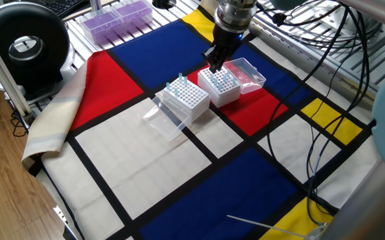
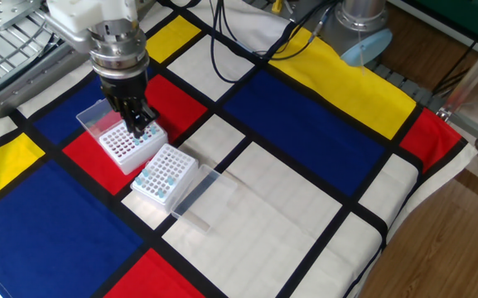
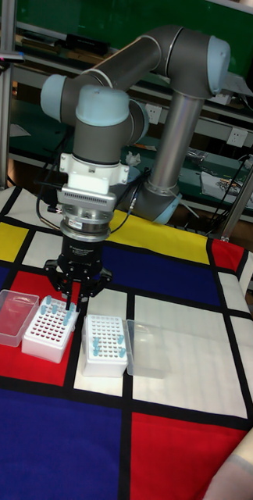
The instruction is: Transfer all medium pipette tips from one holder to another
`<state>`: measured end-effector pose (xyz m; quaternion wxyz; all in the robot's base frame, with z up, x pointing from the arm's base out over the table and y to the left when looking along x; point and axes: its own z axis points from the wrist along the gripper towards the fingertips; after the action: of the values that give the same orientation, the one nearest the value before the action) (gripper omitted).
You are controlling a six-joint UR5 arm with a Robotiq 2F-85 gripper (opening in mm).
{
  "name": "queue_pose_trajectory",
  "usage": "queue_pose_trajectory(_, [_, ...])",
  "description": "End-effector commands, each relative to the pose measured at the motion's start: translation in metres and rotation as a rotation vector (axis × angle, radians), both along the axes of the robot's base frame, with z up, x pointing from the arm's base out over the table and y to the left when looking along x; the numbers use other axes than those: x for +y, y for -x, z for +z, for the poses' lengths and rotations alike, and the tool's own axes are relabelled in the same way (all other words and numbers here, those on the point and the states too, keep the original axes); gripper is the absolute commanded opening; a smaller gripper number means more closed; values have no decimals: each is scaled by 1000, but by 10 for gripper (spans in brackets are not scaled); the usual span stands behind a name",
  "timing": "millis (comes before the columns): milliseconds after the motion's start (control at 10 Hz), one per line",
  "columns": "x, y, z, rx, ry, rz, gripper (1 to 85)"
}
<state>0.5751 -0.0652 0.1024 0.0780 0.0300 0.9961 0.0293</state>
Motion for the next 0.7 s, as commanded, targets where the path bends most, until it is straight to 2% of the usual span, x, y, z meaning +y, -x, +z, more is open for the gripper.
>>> queue_pose_trajectory(0, [22, -7, 4, 1, -7, -23, 230])
queue_pose_trajectory(300, [39, -21, -3, -26, -17, -18, 230])
queue_pose_trajectory(600, [45, -31, -7, -40, -22, -13, 230])
